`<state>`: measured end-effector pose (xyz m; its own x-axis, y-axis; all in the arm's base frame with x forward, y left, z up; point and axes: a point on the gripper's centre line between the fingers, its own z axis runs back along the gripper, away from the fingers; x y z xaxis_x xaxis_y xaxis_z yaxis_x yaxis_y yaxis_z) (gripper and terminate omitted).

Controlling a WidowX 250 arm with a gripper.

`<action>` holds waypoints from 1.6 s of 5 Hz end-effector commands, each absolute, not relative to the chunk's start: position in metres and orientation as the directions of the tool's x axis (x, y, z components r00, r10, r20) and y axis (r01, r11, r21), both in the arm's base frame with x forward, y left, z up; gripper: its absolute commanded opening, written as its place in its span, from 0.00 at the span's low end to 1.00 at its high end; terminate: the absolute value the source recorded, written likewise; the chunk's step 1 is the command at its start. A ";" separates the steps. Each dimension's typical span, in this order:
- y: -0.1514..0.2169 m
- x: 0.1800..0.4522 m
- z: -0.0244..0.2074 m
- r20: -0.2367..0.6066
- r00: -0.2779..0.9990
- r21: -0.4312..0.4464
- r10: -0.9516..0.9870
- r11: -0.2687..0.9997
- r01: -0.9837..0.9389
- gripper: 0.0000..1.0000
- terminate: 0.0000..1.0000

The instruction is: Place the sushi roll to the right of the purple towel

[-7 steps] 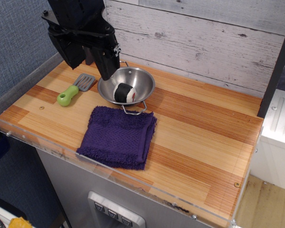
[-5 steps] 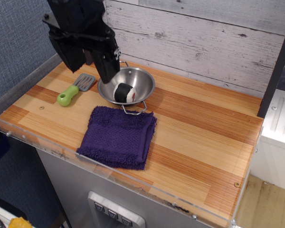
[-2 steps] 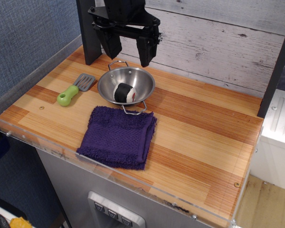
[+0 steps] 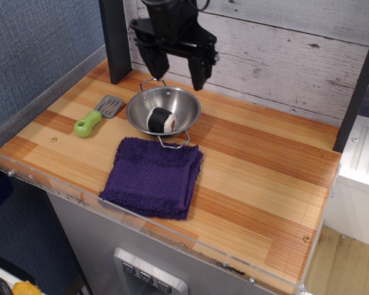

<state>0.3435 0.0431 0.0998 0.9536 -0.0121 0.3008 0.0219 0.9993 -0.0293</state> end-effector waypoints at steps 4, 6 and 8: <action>0.069 0.357 0.065 0.218 0.976 0.021 0.002 1.000 -0.007 1.00 0.00; 0.071 0.359 0.049 0.167 0.986 0.035 0.002 0.999 -0.008 1.00 0.00; 0.072 0.362 0.038 0.147 0.989 0.040 -0.012 0.999 0.006 0.00 0.00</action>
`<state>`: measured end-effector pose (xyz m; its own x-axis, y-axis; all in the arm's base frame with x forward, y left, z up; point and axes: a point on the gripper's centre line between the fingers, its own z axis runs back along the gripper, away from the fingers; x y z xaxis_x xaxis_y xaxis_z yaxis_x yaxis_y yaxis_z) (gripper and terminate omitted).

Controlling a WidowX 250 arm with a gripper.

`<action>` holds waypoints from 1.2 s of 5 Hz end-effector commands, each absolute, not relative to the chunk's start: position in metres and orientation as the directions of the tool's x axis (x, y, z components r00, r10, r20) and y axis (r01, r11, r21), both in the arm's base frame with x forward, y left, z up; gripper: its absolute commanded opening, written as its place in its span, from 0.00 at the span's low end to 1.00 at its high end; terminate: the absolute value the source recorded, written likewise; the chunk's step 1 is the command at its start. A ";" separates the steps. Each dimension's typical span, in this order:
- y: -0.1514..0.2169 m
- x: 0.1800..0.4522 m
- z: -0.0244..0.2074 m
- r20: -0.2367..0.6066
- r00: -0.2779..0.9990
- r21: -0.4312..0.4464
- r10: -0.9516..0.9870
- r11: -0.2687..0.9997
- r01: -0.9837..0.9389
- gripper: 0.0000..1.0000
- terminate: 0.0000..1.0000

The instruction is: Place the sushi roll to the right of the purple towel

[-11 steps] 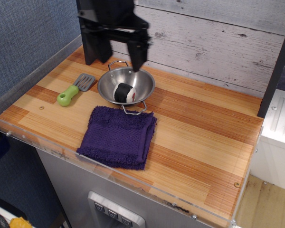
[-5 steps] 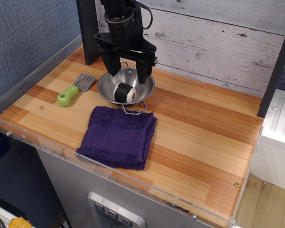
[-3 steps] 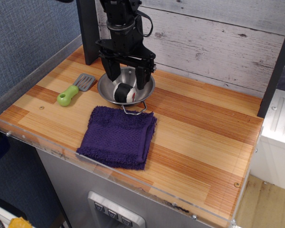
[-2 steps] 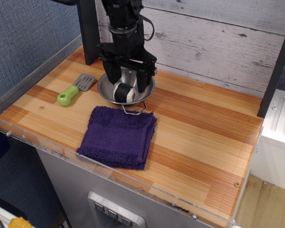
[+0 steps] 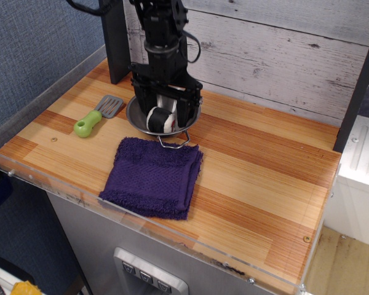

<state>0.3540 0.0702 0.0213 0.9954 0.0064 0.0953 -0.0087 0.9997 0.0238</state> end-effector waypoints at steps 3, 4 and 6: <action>0.074 0.362 0.041 0.165 0.986 0.032 -0.016 0.999 0.011 0.00 0.00; 0.072 0.367 0.060 0.160 0.987 -0.004 -0.021 1.000 0.022 0.00 0.00; 0.041 0.377 0.121 0.185 0.974 -0.017 -0.128 0.991 0.133 0.00 0.00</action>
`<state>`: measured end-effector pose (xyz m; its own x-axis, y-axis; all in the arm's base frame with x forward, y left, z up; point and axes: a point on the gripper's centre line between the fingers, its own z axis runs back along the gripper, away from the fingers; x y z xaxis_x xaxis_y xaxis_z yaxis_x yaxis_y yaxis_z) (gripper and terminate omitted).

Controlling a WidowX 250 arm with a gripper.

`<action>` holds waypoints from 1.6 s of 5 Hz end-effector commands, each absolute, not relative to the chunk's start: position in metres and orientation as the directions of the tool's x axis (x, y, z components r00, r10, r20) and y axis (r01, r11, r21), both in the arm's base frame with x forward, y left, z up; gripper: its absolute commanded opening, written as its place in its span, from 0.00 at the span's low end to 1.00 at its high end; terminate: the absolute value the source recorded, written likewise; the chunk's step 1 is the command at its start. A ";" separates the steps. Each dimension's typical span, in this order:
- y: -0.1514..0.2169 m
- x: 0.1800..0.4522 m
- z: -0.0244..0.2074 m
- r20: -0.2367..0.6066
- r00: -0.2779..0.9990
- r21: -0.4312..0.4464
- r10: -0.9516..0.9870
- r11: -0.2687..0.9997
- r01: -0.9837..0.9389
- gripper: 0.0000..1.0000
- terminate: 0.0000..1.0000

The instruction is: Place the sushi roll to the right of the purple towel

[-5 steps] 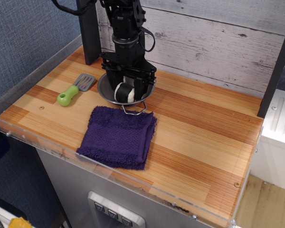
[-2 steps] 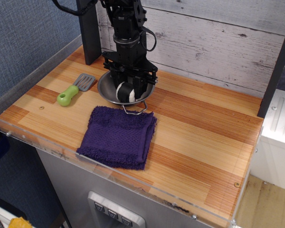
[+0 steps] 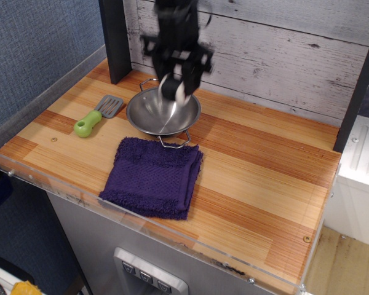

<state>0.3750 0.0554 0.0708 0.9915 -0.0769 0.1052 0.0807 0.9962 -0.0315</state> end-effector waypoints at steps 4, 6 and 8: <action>-0.051 0.295 0.151 0.214 0.875 -0.022 -0.435 0.893 0.449 0.00 0.00; -0.075 0.266 0.123 0.190 0.841 -0.017 -0.507 0.855 0.519 0.00 0.00; -0.093 0.248 0.088 0.147 0.814 -0.024 -0.561 0.821 0.570 0.00 0.00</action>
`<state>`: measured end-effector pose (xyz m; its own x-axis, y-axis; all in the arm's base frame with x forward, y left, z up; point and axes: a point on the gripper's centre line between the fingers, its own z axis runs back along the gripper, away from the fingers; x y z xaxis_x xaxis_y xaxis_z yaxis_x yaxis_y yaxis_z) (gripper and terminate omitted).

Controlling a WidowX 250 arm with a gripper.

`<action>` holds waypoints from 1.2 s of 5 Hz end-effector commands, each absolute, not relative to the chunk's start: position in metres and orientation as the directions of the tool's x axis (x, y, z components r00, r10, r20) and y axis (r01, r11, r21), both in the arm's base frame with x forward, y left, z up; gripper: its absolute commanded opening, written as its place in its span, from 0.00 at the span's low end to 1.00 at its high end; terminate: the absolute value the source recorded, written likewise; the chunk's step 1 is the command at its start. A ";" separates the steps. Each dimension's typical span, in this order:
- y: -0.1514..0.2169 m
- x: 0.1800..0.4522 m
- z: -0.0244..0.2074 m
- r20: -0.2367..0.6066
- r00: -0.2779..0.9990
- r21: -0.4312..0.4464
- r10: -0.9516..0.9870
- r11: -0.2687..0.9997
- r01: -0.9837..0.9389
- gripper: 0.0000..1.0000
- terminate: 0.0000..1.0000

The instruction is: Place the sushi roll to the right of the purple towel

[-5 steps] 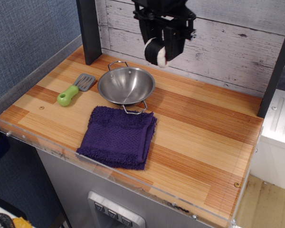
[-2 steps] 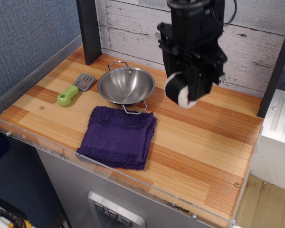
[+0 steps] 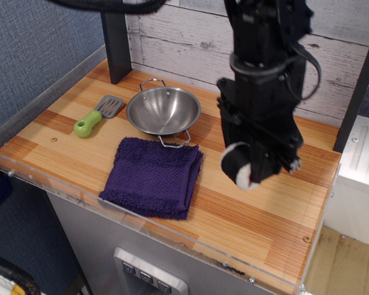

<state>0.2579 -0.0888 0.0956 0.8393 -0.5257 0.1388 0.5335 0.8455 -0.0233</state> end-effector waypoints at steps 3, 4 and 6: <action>-0.104 0.246 0.045 0.115 0.809 0.001 -0.577 0.814 0.580 0.00 0.00; -0.106 0.251 0.040 0.116 0.813 0.008 -0.570 0.819 0.574 0.00 0.00; -0.113 0.251 0.026 0.071 0.782 -0.023 -0.619 0.783 0.622 0.00 0.00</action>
